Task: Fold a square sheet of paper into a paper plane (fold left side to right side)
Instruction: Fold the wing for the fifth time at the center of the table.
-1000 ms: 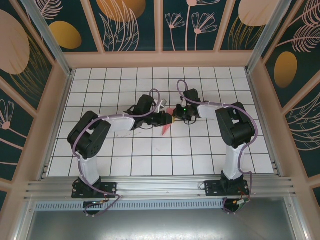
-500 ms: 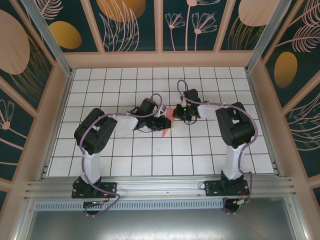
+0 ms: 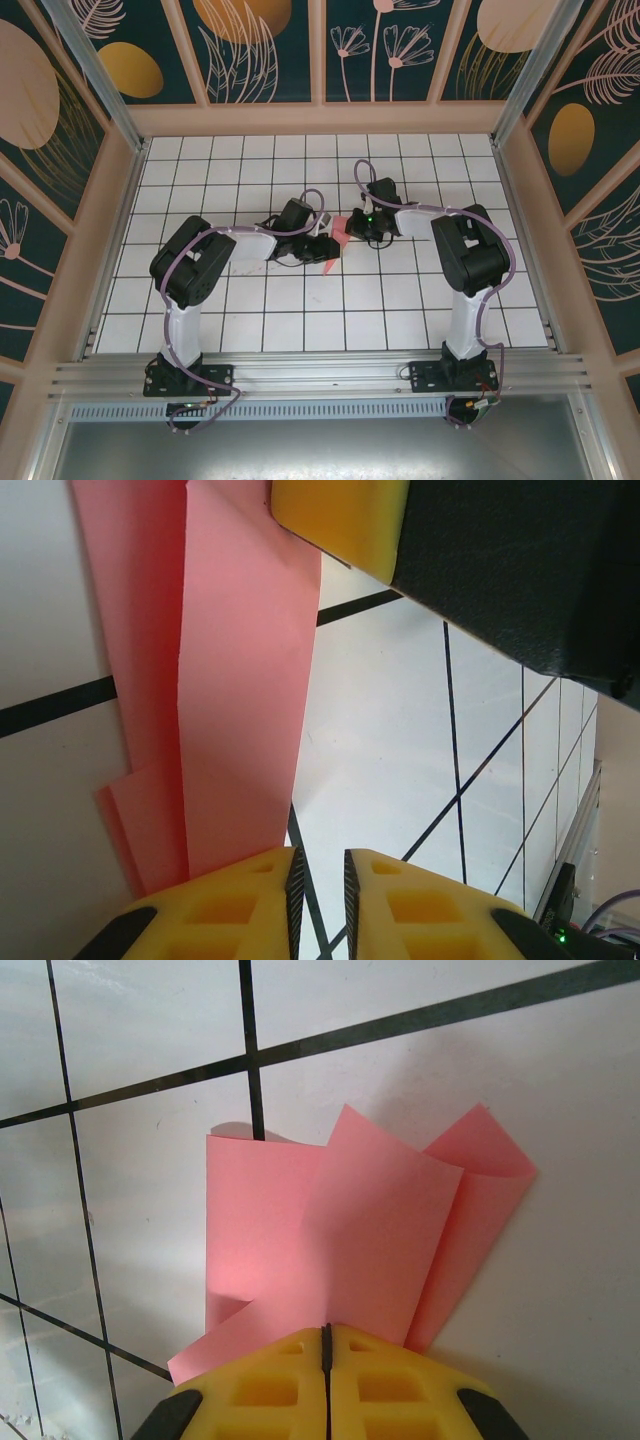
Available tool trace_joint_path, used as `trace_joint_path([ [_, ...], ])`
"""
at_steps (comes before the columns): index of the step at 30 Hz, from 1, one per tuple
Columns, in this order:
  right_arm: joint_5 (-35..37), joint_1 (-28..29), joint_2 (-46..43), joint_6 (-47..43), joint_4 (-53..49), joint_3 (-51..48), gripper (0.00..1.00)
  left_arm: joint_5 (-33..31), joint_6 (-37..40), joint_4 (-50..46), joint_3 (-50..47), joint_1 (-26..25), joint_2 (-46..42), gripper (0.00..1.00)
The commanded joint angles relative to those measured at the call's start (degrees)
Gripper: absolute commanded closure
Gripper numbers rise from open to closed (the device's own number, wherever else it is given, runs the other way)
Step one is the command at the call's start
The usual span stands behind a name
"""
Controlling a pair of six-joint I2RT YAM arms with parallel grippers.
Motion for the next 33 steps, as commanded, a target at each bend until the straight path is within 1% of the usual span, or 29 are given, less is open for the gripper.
trace_joint_path([
  [1, 1.42, 0.25, 2.23, -0.81, -4.09, -1.07, 0.92, -0.67, 0.67, -1.22, -1.05, -0.16, 1.04, 0.79],
  [8, 1.46, 0.25, 2.06, -1.37, -4.54, 0.06, 0.92, -0.66, 0.18, -0.84, -1.75, -0.58, 1.73, 0.8],
  [15, -0.1, 0.2, -1.1, -1.99, -1.87, 1.03, 0.92, -3.69, 1.35, -4.1, -1.6, -1.64, 2.51, 0.81],
  [17, -0.34, 0.08, -2.98, -2.0, -0.4, 0.9, 0.96, -5.16, 1.62, -5.16, -1.69, -1.81, 2.77, 0.82],
  [21, 0.59, 0.08, -7.75, -2.16, 1.81, -1.17, 1.0, -8.03, 2.33, -7.46, -1.92, -2.18, 3.68, 0.86],
  [24, 0.65, 0.21, -11.13, -2.36, 2.5, -4.19, 1.0, -8.8, 2.59, -7.66, -2.3, -2.29, 4.18, 0.88],
  [27, -0.94, 0.75, -13.94, -1.79, 4.75, -8.4, 1.0, -9.41, 2.85, -7.87, -2.3, -2.44, 4.37, 0.9],
  [30, -3.16, 1.88, -14.67, -0.54, 8.54, -11.64, 1.0, -9.59, 2.9, -7.96, -2.3, -2.36, 4.5, 0.91],
  [33, -4.99, 2.85, -12.91, -0.25, 10.51, -11.78, 1.0, -9.74, 2.99, -8.05, -2.17, -2.41, 4.56, 0.91],
])
